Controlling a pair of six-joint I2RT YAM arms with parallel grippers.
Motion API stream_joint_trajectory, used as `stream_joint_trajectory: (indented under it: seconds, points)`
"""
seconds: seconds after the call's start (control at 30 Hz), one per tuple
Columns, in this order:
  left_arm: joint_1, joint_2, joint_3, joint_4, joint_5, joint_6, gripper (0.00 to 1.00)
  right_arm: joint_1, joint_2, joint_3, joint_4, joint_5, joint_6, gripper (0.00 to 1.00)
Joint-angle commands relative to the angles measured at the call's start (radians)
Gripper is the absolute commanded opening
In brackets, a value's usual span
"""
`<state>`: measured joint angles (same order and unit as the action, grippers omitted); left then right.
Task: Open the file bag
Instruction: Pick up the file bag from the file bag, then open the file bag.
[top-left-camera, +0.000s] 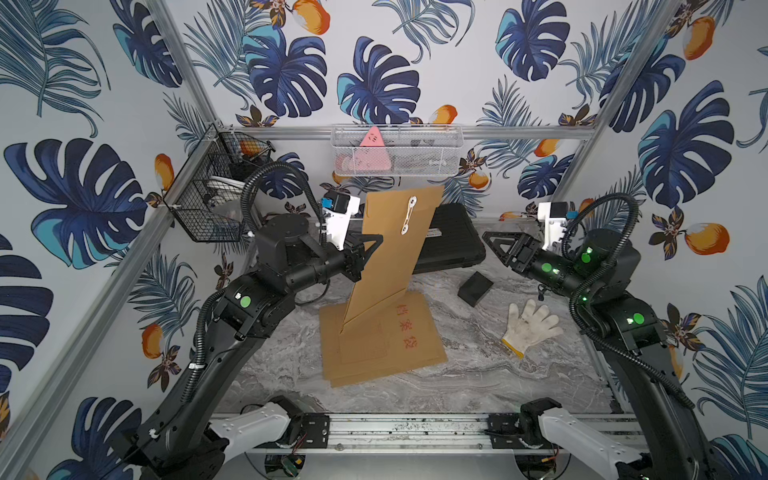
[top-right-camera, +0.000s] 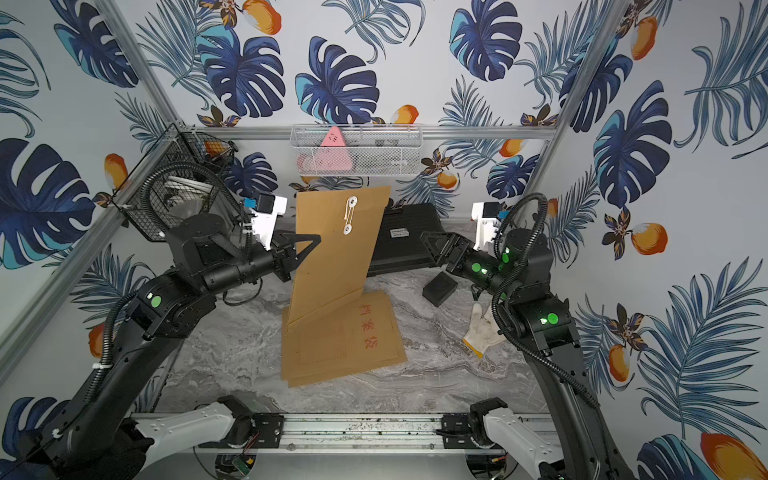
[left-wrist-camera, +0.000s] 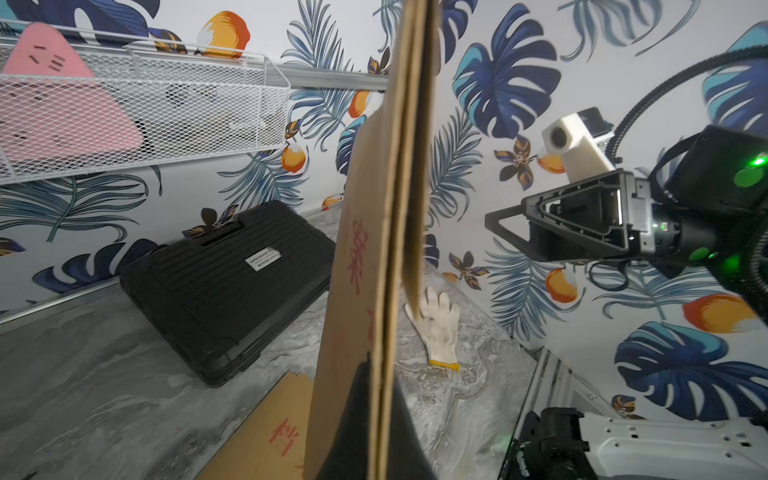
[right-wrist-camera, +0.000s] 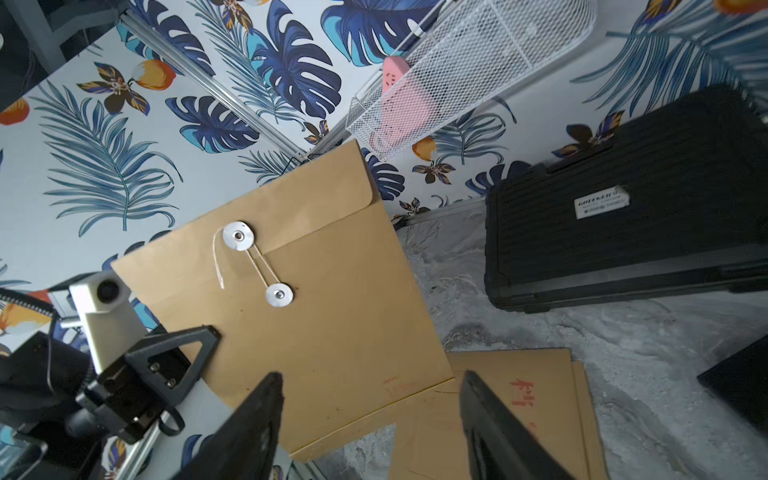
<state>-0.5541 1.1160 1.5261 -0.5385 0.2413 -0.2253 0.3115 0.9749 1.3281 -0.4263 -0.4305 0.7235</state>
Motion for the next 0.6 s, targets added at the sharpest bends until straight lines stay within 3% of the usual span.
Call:
stream_joint_trajectory:
  seconds: [0.0,0.1,0.23,0.57]
  points:
    - [-0.082,0.001,-0.023,0.001,-0.202,0.082,0.00,0.074,0.009,-0.035,0.149,0.068,0.138,0.62]
    - [-0.152,0.004,-0.057,0.026,-0.279,0.089,0.00,0.202,0.032,-0.049,0.200,0.147,0.155,0.57]
    - [-0.204,0.013,-0.083,0.051,-0.319,0.087,0.00,0.296,0.058,-0.092,0.303,0.184,0.201,0.53]
    - [-0.263,0.033,-0.077,0.043,-0.349,0.109,0.00,0.350,0.124,-0.085,0.336,0.161,0.218,0.41]
